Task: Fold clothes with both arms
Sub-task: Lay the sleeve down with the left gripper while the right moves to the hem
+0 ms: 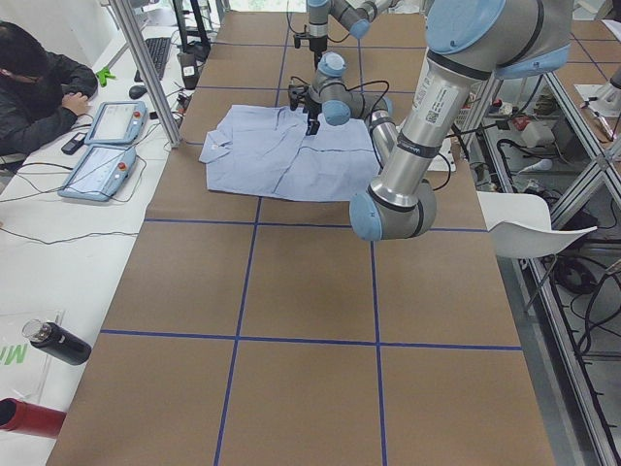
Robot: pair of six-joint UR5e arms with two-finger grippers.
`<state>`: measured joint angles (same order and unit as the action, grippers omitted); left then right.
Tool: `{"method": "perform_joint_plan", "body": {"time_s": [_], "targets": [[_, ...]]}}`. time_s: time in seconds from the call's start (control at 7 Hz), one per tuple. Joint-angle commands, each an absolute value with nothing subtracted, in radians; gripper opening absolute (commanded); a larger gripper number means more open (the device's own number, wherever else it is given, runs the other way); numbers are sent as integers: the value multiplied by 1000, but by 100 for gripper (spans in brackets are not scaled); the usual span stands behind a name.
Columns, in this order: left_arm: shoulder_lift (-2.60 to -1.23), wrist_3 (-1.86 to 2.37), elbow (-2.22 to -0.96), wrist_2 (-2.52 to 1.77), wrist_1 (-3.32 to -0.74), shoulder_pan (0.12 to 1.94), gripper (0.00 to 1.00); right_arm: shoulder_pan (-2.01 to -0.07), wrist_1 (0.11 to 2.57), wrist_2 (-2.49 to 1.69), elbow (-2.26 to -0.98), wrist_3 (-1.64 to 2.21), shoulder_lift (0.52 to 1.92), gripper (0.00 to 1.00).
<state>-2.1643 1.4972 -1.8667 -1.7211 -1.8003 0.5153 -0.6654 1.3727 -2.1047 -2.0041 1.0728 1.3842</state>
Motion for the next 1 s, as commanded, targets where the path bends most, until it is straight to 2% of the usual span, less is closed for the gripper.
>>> {"method": "perform_joint_plan", "body": {"time_s": [0.0,0.43,0.86], "targets": [[-2161,1474,-1896,-1723,-1746,529,100,-512,1258,-2047,-2006,1222,1458,99],[-2164,1474,-1908,-1723,-1744,528,100,-365,1256,-2002,-2005,1331,1489,99],[-2171,1476,-1923,-1723,-1744,528,100,-327,1262,-2002,-1988,1341,1491,98]]}}
